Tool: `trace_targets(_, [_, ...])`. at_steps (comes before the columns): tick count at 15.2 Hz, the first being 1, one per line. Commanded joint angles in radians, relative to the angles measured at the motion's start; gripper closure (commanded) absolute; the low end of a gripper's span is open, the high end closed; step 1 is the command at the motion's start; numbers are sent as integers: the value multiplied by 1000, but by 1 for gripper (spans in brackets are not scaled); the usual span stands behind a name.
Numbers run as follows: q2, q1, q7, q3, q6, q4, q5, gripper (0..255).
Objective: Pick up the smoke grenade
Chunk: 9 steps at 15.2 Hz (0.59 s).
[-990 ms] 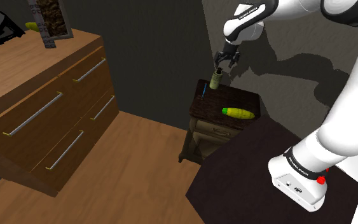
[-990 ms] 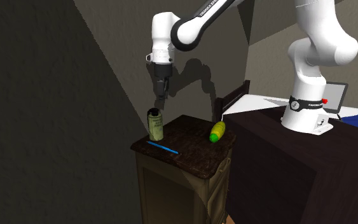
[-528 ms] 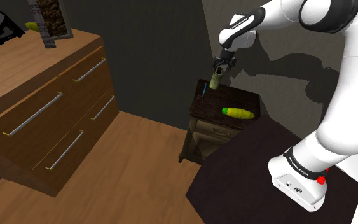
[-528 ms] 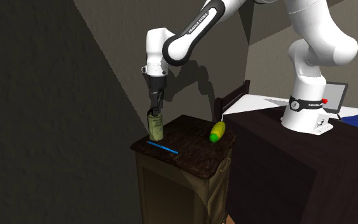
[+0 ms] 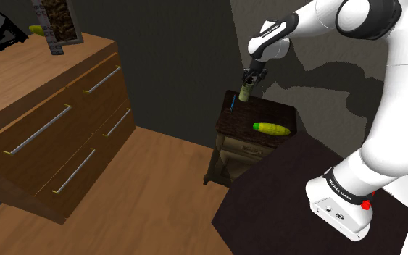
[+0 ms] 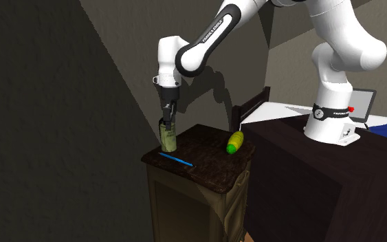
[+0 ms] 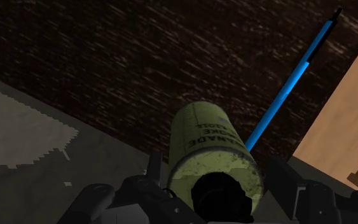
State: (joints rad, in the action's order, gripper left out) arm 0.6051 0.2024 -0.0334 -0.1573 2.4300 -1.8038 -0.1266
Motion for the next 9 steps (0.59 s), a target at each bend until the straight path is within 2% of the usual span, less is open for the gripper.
trace_targets(1, [2, 0, 0, 0, 0, 0, 0, 255])
trace_targets(9, [-30, -4, -4, -5, -26, -6, 6, 255])
